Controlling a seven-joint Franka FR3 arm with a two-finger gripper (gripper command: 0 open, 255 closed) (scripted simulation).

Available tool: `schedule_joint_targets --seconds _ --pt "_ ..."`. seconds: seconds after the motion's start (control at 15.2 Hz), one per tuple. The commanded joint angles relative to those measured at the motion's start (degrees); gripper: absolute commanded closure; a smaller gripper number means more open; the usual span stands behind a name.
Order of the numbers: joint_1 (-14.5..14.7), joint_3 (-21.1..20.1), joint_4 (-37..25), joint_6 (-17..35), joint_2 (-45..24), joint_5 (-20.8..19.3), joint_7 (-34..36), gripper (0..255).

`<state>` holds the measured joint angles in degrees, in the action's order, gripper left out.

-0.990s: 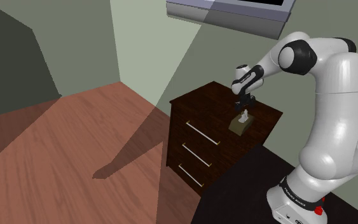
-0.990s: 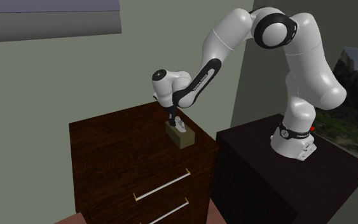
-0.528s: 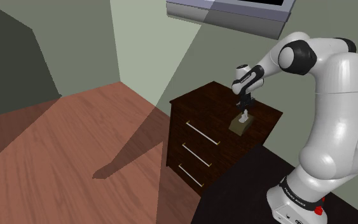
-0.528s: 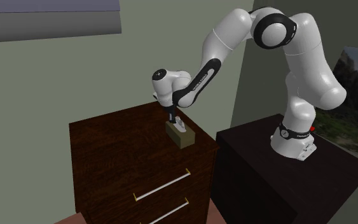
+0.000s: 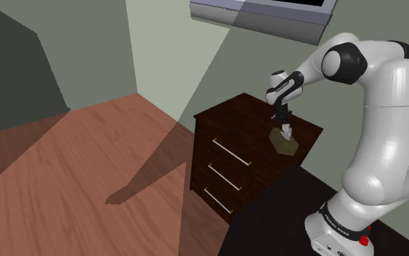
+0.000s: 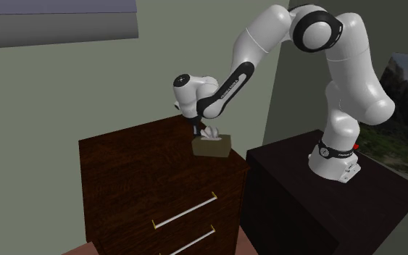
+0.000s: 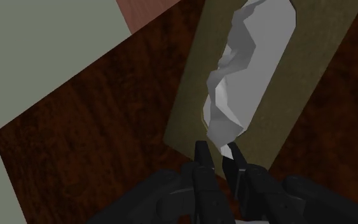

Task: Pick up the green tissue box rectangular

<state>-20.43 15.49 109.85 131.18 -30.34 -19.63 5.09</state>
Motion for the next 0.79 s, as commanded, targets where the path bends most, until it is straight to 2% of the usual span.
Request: schedule_joint_targets --seconds 0.0,0.73 --pt "0.22 -0.03 -0.16 -1.24 1.04 0.06 -0.23 255" --pt "0.69 0.21 -0.70 -6.35 5.86 0.04 -1.80 255"
